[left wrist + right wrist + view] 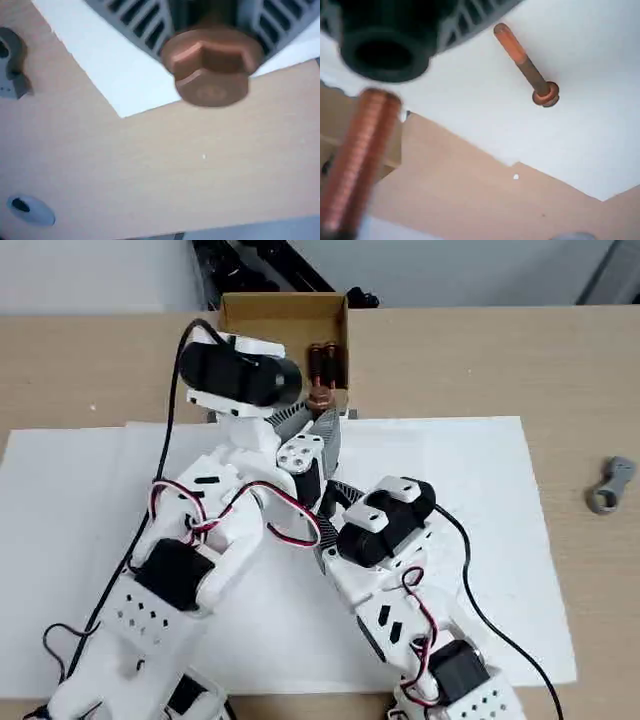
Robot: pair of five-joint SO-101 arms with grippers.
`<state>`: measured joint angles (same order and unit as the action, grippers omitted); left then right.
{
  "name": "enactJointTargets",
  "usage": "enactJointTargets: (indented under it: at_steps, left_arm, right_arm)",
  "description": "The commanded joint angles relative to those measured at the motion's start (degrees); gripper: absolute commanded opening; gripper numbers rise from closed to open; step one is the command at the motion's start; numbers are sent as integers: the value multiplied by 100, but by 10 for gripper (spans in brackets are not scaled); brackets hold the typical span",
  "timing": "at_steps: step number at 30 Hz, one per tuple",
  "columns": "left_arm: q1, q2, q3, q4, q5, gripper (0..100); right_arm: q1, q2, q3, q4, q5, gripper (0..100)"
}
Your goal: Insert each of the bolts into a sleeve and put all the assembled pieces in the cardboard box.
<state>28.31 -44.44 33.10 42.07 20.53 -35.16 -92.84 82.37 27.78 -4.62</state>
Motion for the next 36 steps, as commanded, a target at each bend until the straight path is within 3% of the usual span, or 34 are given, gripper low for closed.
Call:
enactJointTargets:
  at_steps: [1, 11, 21, 31, 36]
  left_arm:
    - [0, -9, -66, 26, 44, 5]
    - [18, -9, 171, 18, 211, 5]
    - [457, 0, 277, 70, 176, 5]
    - [466, -18, 549, 519, -35, 5]
    - [492, -18, 576, 589, -545, 5]
  right_arm:
    - [22, -92, -352, -101, 18, 3]
    - [22, -92, -352, -101, 18, 3]
    - [22, -92, -360, -101, 18, 3]
    - [22, -92, -360, -101, 18, 3]
    - [40, -92, -360, -101, 18, 3]
